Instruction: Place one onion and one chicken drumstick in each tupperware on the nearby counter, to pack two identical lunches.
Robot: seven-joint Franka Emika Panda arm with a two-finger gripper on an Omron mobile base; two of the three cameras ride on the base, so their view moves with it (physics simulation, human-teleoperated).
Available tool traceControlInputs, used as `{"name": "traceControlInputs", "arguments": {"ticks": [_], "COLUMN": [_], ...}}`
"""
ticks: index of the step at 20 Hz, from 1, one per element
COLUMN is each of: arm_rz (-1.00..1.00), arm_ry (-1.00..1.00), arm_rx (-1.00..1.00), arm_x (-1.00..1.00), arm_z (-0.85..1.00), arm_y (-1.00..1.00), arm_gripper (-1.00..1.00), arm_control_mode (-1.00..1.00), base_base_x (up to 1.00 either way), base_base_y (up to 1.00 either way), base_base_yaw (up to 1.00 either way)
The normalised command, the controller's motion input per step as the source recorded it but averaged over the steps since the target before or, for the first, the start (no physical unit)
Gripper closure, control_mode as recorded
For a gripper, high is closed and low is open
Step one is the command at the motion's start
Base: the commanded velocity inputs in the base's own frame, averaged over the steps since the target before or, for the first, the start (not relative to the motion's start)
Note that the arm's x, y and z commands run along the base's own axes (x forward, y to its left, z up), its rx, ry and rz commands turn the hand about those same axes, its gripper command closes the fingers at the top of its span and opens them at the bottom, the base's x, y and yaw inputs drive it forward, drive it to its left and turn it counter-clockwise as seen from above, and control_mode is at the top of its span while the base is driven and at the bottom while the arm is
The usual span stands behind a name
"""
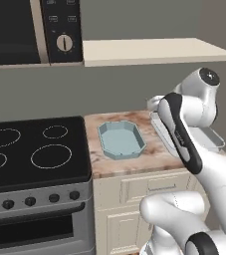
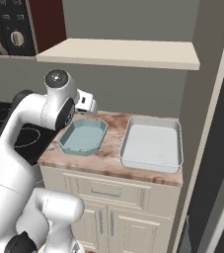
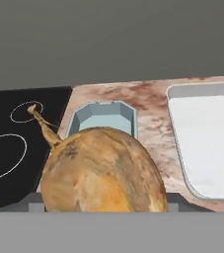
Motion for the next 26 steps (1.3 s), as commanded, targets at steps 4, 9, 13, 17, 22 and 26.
{"name": "traceControlInputs", "arguments": {"ticks": [4, 9, 13, 17, 22, 26], "arm_rz": [0.00, 0.00, 0.00, 0.00, 0.00, 0.00], "arm_ry": [0.14, 0.18, 0.16, 0.12, 0.02, 0.00], "arm_rx": [0.00, 0.00, 0.00, 0.00, 0.00, 0.00], "arm_x": [0.57, 0.65, 0.67, 0.69, 0.67, 0.67], "arm_z": [-0.87, -0.80, -0.67, -0.51, -0.33, -0.25], "arm_y": [0.45, 0.41, 0.37, 0.28, 0.10, 0.00], "arm_gripper": [1.00, 1.00, 1.00, 1.00, 1.00, 1.00], "arm_control_mode": [-1.00, -1.00, -1.00, -1.00, -1.00, -1.00], "base_base_x": [0.00, 0.00, 0.00, 0.00, 0.00, 0.00], "base_base_y": [0.00, 0.00, 0.00, 0.00, 0.00, 0.00], "base_base_yaw": [0.00, 0.00, 0.00, 0.00, 0.00, 0.00]}}
